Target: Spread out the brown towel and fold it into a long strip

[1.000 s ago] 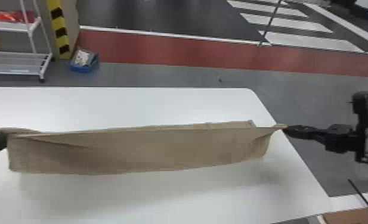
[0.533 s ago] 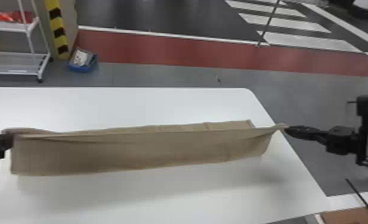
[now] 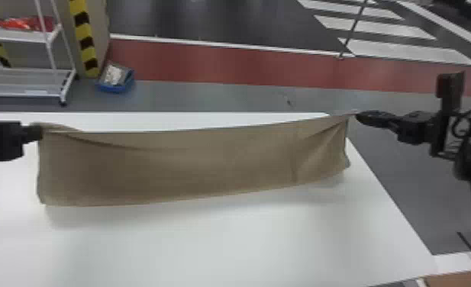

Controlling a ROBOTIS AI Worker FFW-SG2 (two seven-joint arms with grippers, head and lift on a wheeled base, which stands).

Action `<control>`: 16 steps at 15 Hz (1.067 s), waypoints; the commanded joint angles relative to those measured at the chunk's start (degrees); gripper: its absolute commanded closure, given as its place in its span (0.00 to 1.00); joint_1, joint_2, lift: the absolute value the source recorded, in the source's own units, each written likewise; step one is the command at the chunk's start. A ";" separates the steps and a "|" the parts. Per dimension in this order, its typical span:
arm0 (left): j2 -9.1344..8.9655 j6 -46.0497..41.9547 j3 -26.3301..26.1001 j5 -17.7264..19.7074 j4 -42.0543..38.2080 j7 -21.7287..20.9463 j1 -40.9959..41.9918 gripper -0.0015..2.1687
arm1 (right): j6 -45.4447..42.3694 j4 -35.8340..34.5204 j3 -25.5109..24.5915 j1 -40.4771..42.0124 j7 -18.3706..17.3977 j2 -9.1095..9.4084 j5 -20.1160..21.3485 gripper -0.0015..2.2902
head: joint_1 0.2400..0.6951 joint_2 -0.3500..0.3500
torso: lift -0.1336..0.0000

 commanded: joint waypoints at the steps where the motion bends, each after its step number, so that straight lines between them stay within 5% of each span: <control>1: 0.59 -10.19 -1.62 -0.51 8.42 -1.48 -6.55 0.84 | -5.07 4.76 3.04 -5.87 -1.85 1.49 -0.24 0.54 | 0.88 0.23 | 0.07; 2: 0.50 -12.82 -2.15 -0.51 10.88 -2.09 -9.27 0.84 | -5.07 5.02 3.12 -7.28 -2.47 1.93 -0.42 0.54 | 0.75 0.27 | 0.07; 5: 0.76 -14.76 -2.94 -0.34 12.55 -3.76 -13.05 0.84 | -5.07 4.05 1.98 -7.98 -2.56 1.49 -0.94 0.54 | 0.58 0.30 | 0.07; 10: 3.14 -13.00 1.02 2.65 2.18 -3.50 -3.12 0.84 | -7.00 1.33 -1.36 -0.69 0.52 -2.90 -7.10 0.54 | 0.46 0.27 | 0.07; 12: 3.75 -7.73 6.55 3.62 -7.57 -3.23 7.34 0.84 | -5.42 -5.70 -6.02 8.28 2.37 -3.78 -10.35 0.54 | 0.55 0.26 | 0.07; 15: 1.90 -1.75 10.69 2.65 -18.82 -2.97 20.70 0.84 | -2.43 -13.88 -11.82 20.23 5.79 -3.69 -12.28 0.54 | 0.76 0.25 | 0.07; 16: 1.55 -0.52 10.77 1.95 -20.58 -3.06 23.77 0.84 | -1.37 -16.78 -12.87 24.10 6.94 -3.61 -12.90 0.54 | 0.92 0.23 | 0.07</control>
